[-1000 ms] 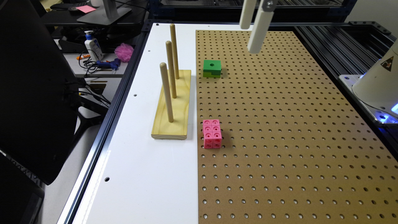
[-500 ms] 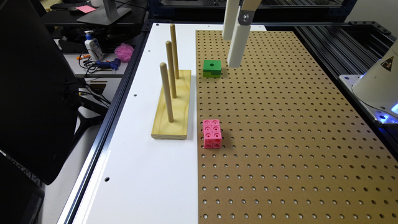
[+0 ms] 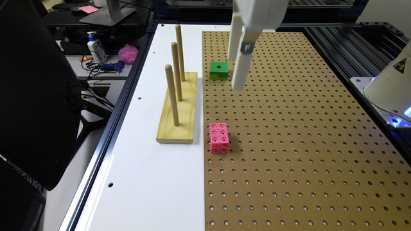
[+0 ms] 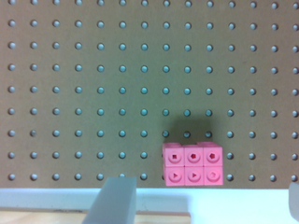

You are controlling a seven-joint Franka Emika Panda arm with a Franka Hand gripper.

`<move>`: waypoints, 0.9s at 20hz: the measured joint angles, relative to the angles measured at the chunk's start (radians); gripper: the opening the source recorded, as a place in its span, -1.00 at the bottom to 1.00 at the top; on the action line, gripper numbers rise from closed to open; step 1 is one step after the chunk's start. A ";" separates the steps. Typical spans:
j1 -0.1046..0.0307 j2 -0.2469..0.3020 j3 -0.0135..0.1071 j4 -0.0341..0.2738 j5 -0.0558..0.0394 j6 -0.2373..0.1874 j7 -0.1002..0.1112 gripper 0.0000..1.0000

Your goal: Pick up pink block.

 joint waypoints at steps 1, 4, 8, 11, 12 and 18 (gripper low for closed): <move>0.000 0.006 0.000 0.000 0.0000 0.003 0.000 1.00; 0.000 0.027 0.000 -0.006 0.0000 0.015 0.000 1.00; 0.000 0.105 -0.001 -0.014 -0.0013 0.097 0.000 1.00; 0.000 0.125 -0.001 -0.016 -0.0013 0.113 0.000 1.00; 0.000 0.136 -0.001 -0.020 -0.0013 0.124 0.000 1.00; 0.000 0.218 -0.003 -0.024 -0.0031 0.214 0.000 1.00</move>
